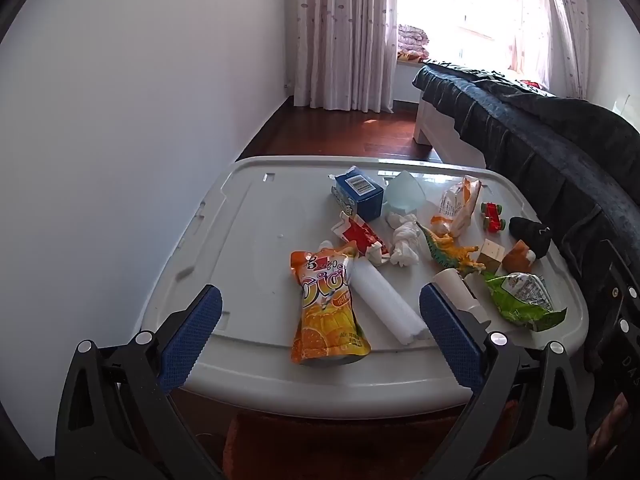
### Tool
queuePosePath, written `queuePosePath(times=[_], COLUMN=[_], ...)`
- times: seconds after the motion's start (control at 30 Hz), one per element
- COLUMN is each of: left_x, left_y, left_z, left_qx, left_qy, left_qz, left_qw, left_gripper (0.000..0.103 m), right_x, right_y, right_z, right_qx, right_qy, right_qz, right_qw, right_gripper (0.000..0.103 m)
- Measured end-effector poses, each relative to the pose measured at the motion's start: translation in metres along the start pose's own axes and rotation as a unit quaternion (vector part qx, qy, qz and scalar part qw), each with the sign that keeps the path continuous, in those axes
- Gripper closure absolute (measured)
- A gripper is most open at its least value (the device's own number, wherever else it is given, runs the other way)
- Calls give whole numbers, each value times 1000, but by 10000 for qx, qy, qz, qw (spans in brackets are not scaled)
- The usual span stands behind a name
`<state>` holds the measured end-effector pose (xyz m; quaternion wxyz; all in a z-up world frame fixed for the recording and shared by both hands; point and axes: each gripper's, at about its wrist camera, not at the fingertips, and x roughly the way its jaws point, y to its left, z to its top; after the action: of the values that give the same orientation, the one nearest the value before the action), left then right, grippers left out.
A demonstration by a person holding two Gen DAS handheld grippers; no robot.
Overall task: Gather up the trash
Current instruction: 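Move both tools toward the orange juice pouch on the lid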
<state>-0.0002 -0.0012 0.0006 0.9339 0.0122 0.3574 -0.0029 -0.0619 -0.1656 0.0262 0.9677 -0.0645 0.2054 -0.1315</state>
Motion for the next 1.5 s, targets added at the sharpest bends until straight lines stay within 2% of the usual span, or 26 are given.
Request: queuePosePath(times=[0.37,0.73,0.8,1.07,1.5], left_x=[5,6,8,6,6], left_y=[4,9,12,10,9], left_z=[-5,-8,-9,-11,-11], left_qx=[-178,-351,-418,-311,-252], left_qy=[62,20,61,-83,-60], left_qz=[-202,10,-51,22,25], left_qw=[9996,9994,9991,9995,9997], left_gripper=[6,6,6,6,6], right_x=[-1,-3,-3,-2,-3], right_y=[-2,2,2,2,2], right_z=[0,2,3,3,4], right_qx=[27,11,17,48,65], right_qy=[-10,-35,-39,-48,-61], right_qz=[27,23,30,28,37], right_qw=[10000,10000,10000,10000,10000], right_gripper=[5,5,5,5,5])
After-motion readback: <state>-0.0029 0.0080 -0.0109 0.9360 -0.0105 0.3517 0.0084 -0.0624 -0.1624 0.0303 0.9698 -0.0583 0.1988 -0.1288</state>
